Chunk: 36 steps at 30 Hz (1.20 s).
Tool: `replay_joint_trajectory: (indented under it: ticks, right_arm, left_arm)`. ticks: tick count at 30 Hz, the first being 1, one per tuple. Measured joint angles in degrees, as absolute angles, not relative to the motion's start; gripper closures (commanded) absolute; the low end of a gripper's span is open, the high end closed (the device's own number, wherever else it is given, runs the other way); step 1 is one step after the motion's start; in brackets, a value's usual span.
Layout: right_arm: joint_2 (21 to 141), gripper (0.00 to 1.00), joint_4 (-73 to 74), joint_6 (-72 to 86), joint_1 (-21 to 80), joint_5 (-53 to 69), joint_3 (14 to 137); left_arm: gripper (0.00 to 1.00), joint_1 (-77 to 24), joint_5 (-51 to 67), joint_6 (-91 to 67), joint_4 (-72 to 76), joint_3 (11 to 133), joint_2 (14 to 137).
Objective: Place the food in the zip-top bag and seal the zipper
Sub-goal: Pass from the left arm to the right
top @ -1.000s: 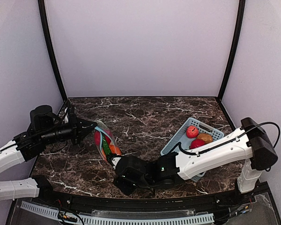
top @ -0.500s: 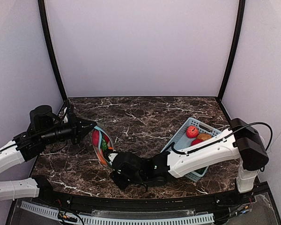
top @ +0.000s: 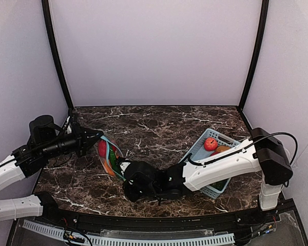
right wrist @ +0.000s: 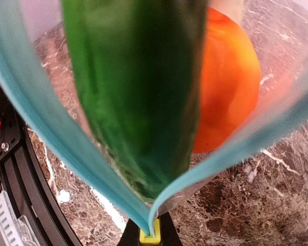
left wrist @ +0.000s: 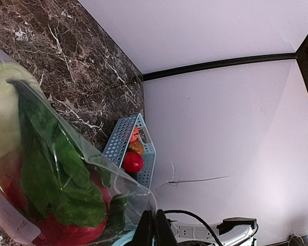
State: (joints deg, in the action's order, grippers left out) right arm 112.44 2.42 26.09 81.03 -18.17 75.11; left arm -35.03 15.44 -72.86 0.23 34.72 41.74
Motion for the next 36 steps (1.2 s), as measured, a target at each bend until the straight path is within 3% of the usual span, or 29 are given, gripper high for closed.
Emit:
replay_joint_trajectory:
  ticks: [7,9,12,18,25,36]
  right_arm:
    - [111.0,1.0,2.4,25.7,81.0,-18.3,74.4]
    - [108.9,1.0,3.5,25.4,81.0,-18.2,73.2]
    - [104.6,1.0,7.1,23.8,80.8,-15.7,72.6]
    - [98.5,1.0,15.9,18.8,79.4,-4.9,73.6]
    - [97.1,1.0,22.7,14.0,79.0,3.1,72.3]
    - [91.5,1.0,25.6,11.6,77.6,8.2,70.1]
  left_arm:
    - [0.97,-35.0,14.5,-72.4,-1.8,34.7,40.3]
    - [0.89,-34.9,14.2,-72.1,-3.2,34.7,39.6]
    - [0.6,-33.9,13.7,-70.1,-6.6,34.8,37.9]
    - [0.32,-31.6,10.8,-61.3,-19.2,39.4,36.9]
    - [0.31,-31.6,8.2,-37.0,-30.3,48.8,38.0]
    - [0.28,-32.7,32.6,-5.0,-24.9,42.7,38.9]
